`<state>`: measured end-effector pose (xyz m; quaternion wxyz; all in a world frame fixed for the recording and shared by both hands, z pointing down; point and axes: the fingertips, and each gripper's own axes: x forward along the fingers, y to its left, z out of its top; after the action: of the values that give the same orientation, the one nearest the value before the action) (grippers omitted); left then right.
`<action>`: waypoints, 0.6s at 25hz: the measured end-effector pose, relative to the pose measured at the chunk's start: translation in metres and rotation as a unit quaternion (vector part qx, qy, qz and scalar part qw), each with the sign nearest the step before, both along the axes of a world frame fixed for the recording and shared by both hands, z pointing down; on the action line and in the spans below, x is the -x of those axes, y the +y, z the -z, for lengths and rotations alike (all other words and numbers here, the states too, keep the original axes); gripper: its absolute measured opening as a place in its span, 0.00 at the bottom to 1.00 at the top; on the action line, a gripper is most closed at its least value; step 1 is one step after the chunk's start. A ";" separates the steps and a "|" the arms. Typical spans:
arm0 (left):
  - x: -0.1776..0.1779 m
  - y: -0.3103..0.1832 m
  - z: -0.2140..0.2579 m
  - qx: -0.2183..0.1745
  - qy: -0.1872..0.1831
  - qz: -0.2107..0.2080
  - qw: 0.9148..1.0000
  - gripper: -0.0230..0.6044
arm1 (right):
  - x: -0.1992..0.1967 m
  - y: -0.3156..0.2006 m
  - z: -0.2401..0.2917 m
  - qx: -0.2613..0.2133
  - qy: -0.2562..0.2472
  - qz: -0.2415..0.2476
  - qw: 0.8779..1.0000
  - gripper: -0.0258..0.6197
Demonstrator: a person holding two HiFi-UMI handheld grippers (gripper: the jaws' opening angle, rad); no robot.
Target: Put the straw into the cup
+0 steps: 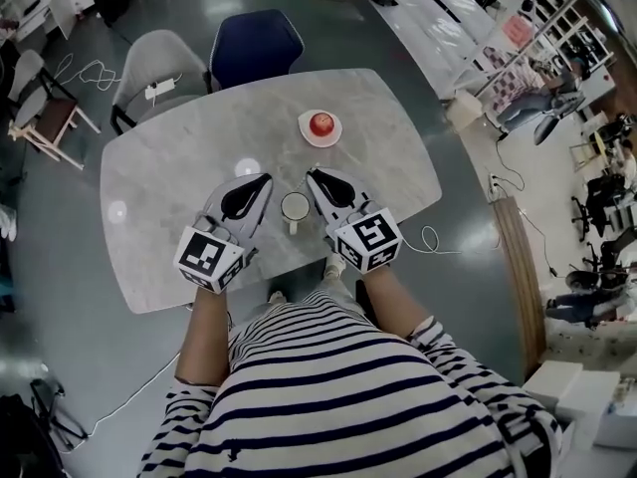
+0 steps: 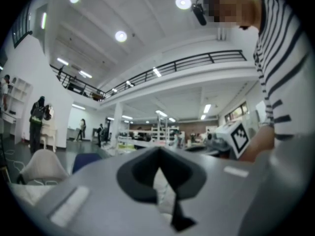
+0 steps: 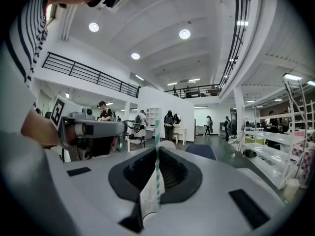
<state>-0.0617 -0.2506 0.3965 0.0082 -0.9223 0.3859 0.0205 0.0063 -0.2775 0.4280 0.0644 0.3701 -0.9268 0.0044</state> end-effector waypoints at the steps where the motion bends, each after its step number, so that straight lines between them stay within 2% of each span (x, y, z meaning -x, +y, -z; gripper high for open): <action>1: 0.000 -0.003 0.000 0.001 -0.001 0.002 1.000 0.05 | 0.001 -0.003 -0.006 0.006 0.005 0.003 1.000 0.08; 15: 0.002 -0.021 -0.014 0.016 -0.006 -0.003 1.000 0.05 | 0.004 -0.024 -0.093 0.093 0.052 0.006 0.994 0.08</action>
<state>-0.0636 -0.2715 0.4103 -0.0042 -0.9237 0.3829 0.0093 0.0028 -0.3010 0.5207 0.1472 0.3567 -0.9198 0.0712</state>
